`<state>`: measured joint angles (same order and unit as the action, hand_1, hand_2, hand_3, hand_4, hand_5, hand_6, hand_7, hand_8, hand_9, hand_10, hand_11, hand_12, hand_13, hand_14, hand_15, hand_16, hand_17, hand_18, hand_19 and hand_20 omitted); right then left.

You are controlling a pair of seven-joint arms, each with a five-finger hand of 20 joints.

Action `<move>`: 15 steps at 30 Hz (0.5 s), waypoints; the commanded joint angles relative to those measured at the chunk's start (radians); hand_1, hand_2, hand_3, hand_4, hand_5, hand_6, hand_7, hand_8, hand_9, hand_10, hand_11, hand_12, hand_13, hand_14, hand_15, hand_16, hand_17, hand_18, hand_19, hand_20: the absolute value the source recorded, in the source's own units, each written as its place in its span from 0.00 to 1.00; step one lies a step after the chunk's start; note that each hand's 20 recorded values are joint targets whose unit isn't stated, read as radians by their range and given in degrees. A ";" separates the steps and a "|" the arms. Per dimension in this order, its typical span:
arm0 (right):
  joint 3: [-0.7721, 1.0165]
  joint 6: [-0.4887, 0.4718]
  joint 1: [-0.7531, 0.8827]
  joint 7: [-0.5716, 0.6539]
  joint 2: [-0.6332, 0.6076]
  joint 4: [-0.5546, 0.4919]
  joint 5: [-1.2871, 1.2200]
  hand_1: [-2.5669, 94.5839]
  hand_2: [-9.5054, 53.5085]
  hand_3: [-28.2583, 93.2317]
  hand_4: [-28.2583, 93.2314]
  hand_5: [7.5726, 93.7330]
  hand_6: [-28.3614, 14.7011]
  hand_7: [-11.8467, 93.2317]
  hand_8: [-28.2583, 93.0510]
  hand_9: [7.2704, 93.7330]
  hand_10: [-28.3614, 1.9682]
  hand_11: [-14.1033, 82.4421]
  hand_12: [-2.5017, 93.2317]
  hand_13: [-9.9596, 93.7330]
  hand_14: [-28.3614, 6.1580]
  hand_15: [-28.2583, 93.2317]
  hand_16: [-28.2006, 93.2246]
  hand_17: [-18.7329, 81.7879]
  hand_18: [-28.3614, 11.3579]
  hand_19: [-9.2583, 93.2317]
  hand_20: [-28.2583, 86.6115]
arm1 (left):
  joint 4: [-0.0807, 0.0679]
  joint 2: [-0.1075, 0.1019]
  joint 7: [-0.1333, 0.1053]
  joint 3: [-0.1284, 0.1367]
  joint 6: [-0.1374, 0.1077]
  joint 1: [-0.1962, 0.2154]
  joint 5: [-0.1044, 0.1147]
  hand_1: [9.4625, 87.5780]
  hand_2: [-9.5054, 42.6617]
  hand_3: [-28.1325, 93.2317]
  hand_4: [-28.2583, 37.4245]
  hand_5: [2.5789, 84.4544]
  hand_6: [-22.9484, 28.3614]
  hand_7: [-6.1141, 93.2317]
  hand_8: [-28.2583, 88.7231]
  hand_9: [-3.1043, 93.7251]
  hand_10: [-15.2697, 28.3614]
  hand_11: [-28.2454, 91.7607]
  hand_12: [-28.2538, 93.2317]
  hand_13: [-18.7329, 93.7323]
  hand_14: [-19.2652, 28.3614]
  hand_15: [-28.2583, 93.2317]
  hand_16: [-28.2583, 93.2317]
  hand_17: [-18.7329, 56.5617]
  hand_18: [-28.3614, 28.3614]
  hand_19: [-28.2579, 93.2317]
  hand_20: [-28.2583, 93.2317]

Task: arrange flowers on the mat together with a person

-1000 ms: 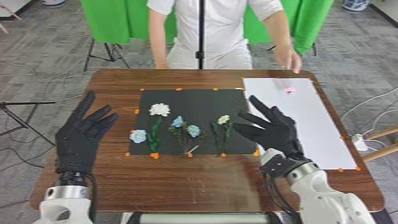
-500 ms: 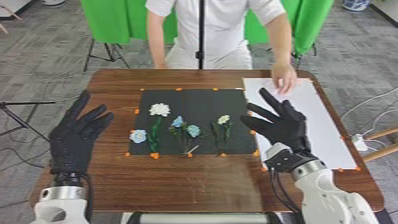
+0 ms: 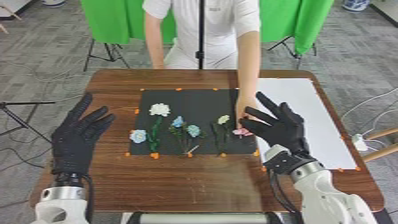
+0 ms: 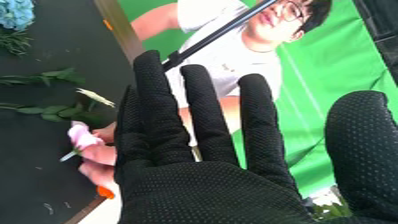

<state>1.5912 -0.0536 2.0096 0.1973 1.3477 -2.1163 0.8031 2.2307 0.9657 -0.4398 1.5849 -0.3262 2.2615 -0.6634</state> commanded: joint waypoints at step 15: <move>0.002 -0.019 0.016 0.019 0.019 -0.002 0.026 0.14 0.37 0.89 0.00 0.37 0.74 0.23 0.13 0.45 0.39 0.24 0.15 0.47 0.21 0.50 0.34 0.20 0.23 0.53 0.40 | 0.003 0.017 0.034 -0.001 0.008 0.009 -0.004 0.11 0.38 0.86 0.00 0.36 0.57 0.16 0.16 0.39 0.82 0.43 0.32 0.40 0.97 0.65 0.15 0.16 0.99 0.77 0.22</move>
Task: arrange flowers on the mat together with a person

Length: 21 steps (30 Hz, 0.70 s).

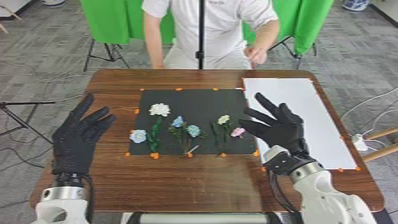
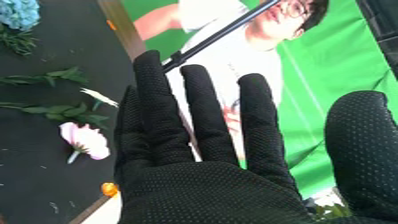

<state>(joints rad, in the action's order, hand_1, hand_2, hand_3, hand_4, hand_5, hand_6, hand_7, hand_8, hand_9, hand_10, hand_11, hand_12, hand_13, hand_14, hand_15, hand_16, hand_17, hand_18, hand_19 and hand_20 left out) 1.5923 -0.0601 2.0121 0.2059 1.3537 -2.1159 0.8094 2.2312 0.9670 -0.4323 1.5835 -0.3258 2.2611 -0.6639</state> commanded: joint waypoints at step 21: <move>0.007 -0.016 0.023 0.019 0.019 -0.006 0.017 0.14 0.37 0.89 0.00 0.37 0.74 0.22 0.13 0.46 0.39 0.25 0.15 0.47 0.21 0.50 0.33 0.20 0.23 0.53 0.40 | 0.006 0.019 0.035 0.002 0.007 0.016 -0.004 0.11 0.38 0.86 0.00 0.38 0.59 0.16 0.17 0.39 0.83 0.44 0.32 0.40 0.97 0.65 0.15 0.16 0.99 0.76 0.20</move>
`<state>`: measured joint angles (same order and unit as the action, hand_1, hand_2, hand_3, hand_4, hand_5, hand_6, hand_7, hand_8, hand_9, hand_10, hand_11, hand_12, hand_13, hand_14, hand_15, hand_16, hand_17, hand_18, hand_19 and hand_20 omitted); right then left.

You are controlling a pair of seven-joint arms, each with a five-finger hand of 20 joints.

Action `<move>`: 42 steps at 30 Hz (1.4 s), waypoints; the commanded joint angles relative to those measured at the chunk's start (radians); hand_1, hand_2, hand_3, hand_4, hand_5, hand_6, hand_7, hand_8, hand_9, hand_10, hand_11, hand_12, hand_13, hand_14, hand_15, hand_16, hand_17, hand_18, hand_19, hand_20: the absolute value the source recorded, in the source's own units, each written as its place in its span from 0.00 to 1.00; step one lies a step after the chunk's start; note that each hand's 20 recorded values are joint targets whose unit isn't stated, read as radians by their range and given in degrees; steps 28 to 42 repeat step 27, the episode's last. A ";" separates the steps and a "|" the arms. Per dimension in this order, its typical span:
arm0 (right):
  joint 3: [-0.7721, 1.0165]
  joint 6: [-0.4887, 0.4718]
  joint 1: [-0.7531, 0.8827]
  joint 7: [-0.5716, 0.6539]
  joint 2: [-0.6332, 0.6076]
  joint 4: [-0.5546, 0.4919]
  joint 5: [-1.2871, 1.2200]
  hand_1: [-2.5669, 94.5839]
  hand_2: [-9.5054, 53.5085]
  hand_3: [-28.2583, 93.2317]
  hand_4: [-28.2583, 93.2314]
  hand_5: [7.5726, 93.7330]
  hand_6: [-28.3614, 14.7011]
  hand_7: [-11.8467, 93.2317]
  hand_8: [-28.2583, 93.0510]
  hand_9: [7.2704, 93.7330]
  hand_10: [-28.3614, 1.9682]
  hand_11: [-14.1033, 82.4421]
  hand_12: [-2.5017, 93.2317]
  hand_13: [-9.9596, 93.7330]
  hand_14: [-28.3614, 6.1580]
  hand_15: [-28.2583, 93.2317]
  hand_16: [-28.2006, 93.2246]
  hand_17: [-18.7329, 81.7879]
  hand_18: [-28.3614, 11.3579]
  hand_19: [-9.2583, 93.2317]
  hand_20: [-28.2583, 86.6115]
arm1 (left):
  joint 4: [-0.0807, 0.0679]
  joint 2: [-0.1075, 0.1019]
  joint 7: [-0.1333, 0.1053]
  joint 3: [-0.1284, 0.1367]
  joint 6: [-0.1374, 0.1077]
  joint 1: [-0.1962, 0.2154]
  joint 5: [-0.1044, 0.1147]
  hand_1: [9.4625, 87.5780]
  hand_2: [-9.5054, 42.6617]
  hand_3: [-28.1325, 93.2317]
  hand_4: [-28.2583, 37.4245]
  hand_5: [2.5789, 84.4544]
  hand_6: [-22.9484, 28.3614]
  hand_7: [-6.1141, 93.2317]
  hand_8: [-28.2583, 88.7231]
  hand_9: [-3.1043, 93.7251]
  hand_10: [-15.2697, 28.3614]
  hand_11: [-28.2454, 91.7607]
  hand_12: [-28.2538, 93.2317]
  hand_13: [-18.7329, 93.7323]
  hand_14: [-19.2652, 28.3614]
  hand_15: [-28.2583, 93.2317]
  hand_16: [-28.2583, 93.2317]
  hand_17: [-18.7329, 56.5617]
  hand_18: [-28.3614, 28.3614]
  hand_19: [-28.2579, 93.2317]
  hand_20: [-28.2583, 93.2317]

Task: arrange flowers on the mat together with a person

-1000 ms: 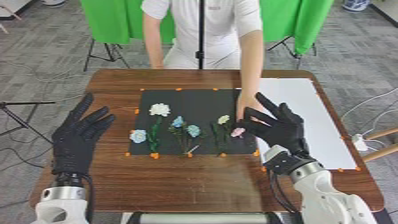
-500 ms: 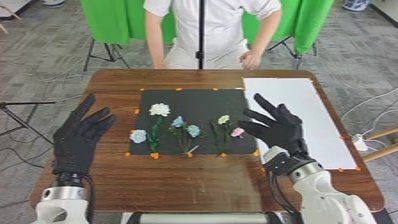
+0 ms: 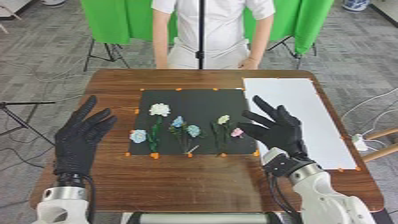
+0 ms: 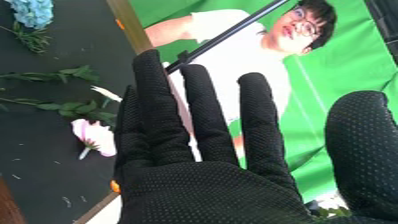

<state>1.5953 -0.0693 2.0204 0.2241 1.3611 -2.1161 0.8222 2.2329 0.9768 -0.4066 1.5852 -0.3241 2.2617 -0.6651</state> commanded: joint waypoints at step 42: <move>0.000 -0.018 -0.006 -0.001 0.014 0.005 0.003 0.14 0.37 0.89 0.00 0.37 0.75 0.23 0.13 0.46 0.40 0.25 0.15 0.47 0.21 0.50 0.33 0.21 0.23 0.53 0.40 | 0.000 0.003 -0.007 -0.004 0.003 0.008 0.005 0.11 0.38 0.86 0.00 0.39 0.60 0.16 0.17 0.40 0.83 0.44 0.32 0.40 0.97 0.65 0.15 0.16 0.99 0.76 0.19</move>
